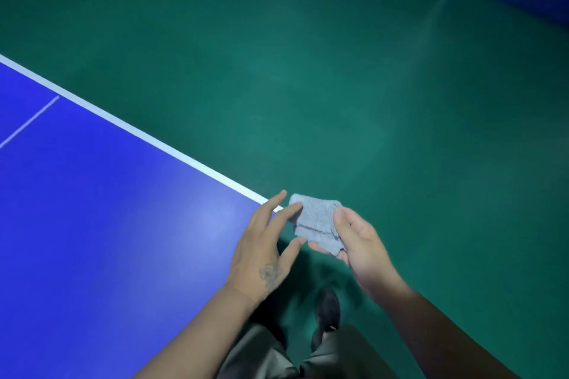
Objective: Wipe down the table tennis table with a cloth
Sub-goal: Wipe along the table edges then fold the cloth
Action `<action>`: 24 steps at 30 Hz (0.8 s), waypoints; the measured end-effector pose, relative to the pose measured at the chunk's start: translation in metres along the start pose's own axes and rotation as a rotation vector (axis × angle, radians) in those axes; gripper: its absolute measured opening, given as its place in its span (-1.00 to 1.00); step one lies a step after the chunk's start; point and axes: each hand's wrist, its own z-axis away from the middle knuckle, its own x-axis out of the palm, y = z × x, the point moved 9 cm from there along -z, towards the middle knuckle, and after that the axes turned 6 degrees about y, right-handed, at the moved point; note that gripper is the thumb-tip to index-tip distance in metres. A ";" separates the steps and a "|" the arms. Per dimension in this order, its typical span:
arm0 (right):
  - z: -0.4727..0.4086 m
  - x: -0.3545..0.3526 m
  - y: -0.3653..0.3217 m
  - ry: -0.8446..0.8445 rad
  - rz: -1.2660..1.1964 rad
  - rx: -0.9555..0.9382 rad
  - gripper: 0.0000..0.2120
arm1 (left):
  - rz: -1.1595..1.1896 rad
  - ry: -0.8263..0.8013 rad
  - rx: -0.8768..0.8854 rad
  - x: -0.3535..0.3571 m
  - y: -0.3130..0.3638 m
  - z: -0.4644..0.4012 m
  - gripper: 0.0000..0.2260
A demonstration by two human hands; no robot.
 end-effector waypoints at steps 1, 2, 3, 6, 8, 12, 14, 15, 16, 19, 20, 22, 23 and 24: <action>0.006 -0.001 -0.005 -0.036 -0.007 0.001 -0.65 | -0.021 0.004 0.016 -0.002 0.007 0.001 -0.51; 0.011 -0.002 -0.010 -0.068 -0.002 -0.003 -0.64 | -0.037 0.013 0.029 -0.005 0.016 0.003 -0.53; 0.015 -0.003 -0.014 -0.093 0.002 -0.010 -0.65 | -0.040 0.018 0.043 -0.006 0.024 0.005 -0.55; 0.022 -0.014 -0.023 -0.129 -0.039 -0.005 -0.58 | -0.031 0.063 0.054 -0.011 0.048 0.010 -0.64; 0.024 -0.022 -0.025 -0.167 -0.076 0.025 -0.48 | -0.015 0.111 0.031 -0.011 0.060 0.014 -0.68; 0.029 -0.038 -0.039 -0.306 -0.006 -0.035 -0.57 | 0.077 0.189 -0.038 -0.002 0.083 0.023 -0.73; 0.028 -0.050 -0.048 -0.323 0.139 -0.117 -0.51 | 0.108 0.242 -0.070 0.002 0.095 0.026 -0.77; 0.027 -0.058 -0.053 -0.319 0.224 -0.155 -0.50 | 0.123 0.276 -0.089 0.003 0.102 0.027 -0.81; 0.025 -0.063 -0.057 -0.317 0.297 -0.188 -0.50 | 0.139 0.310 -0.108 0.003 0.107 0.027 -0.85; 0.020 -0.082 -0.066 -0.330 0.470 -0.268 -0.53 | 0.247 0.397 -0.240 0.009 0.116 0.026 -0.89; 0.019 -0.087 -0.070 -0.341 0.515 -0.301 -0.54 | 0.327 0.417 -0.330 0.013 0.115 0.027 -0.89; 0.016 -0.096 -0.075 -0.363 0.610 -0.372 -0.54 | 0.558 0.449 -0.531 0.027 0.108 0.031 -0.92; 0.013 -0.101 -0.075 -0.371 0.667 -0.411 -0.55 | 0.687 0.474 -0.616 0.032 0.105 0.034 -0.94; 0.010 -0.104 -0.075 -0.384 0.720 -0.443 -0.59 | 0.809 0.499 -0.690 0.038 0.102 0.037 -0.89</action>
